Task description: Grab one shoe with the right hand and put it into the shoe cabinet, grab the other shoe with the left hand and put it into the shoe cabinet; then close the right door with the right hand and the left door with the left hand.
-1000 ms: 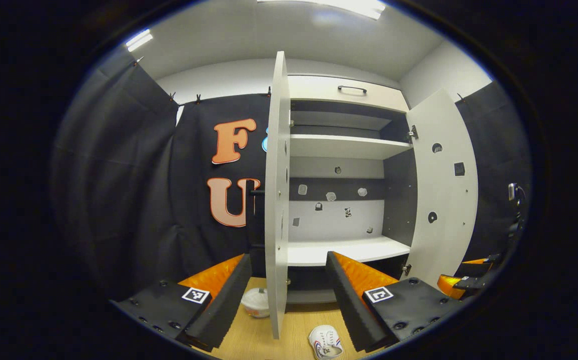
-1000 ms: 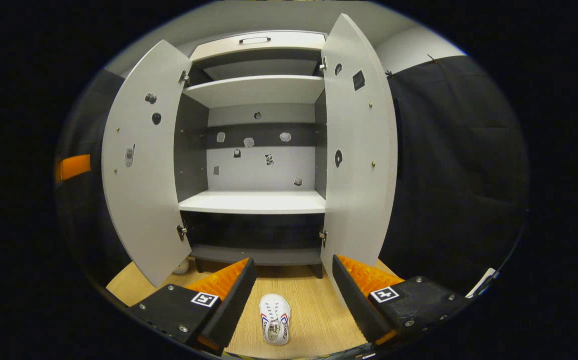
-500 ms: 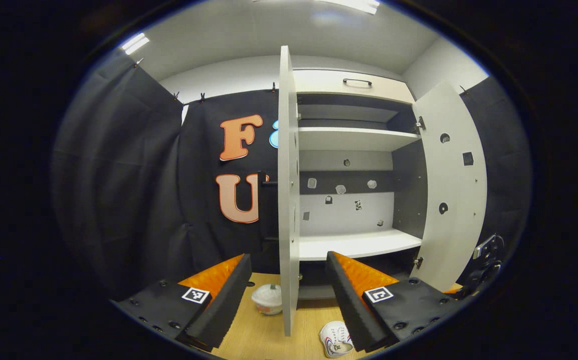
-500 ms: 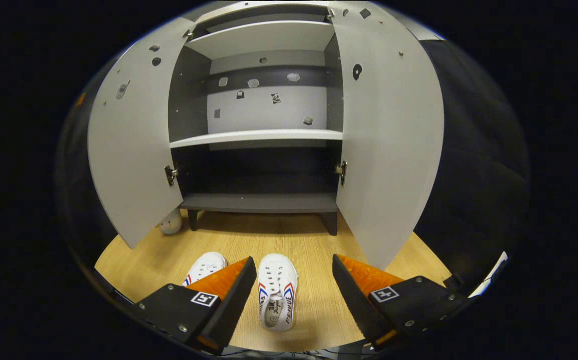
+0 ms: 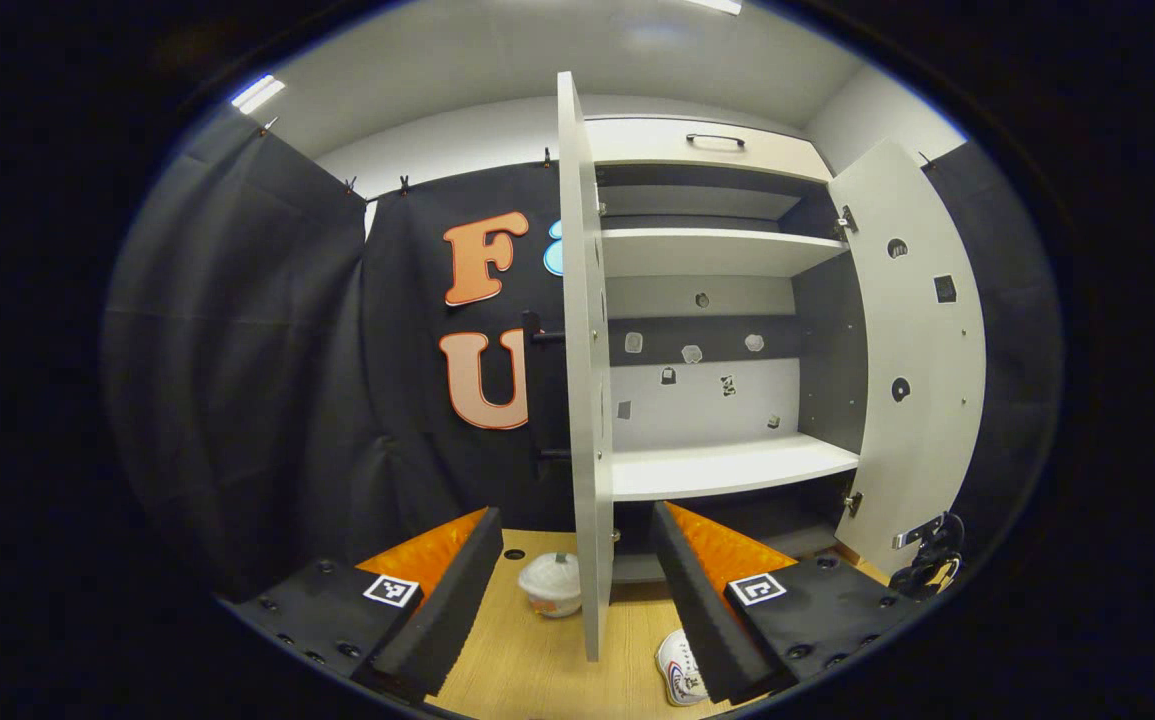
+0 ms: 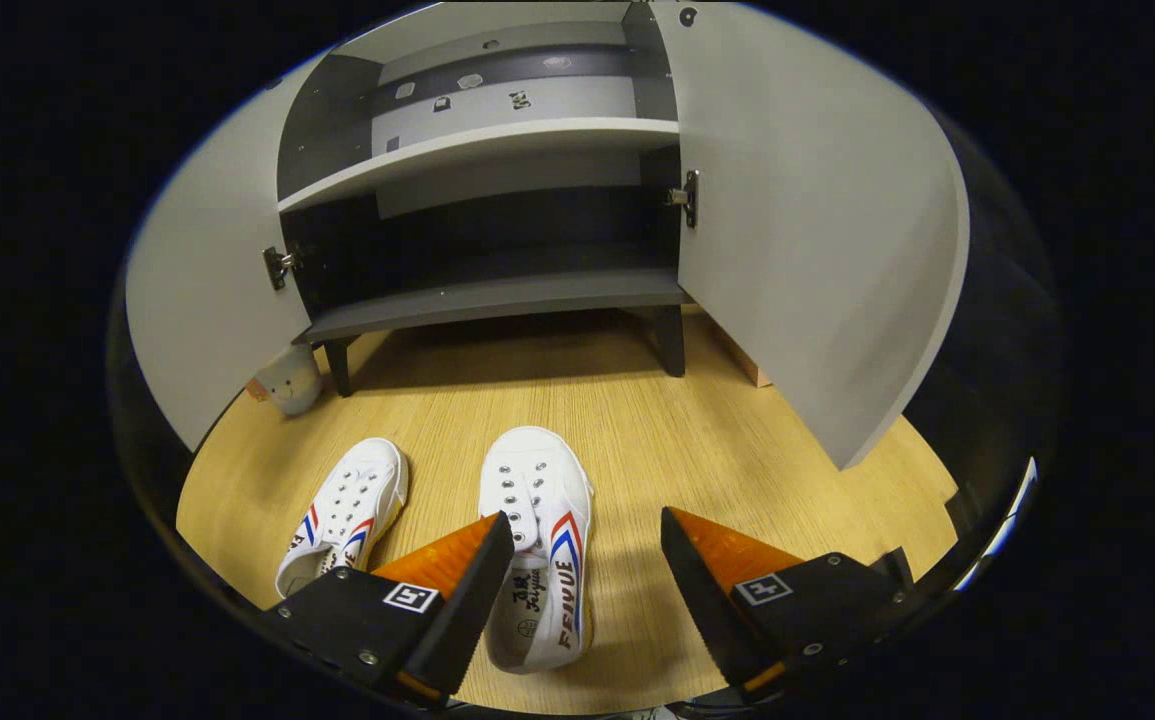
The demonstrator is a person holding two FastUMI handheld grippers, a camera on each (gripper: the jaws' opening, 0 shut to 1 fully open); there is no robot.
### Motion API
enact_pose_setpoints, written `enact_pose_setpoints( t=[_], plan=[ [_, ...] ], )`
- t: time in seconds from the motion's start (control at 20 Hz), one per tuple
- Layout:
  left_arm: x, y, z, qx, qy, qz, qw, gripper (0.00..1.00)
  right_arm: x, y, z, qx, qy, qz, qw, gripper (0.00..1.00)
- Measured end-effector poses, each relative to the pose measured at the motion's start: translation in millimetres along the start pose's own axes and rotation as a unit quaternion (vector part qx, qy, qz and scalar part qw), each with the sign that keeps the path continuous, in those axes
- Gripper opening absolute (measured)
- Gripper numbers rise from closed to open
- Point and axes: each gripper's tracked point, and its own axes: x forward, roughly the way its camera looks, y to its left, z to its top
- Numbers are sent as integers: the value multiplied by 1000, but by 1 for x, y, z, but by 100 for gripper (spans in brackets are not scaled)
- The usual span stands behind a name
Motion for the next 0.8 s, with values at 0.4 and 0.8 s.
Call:
enact_pose_setpoints(
  t=[0.4,0.8],
  plan=[
    [-1,-1,-7,10,9,-1,1000,94,32,4,-41,31,61,16,998,63],
    [-4,1,-18,18,23,3,1000,97,38,8,-42,39,73,7,997,17]
  ],
)
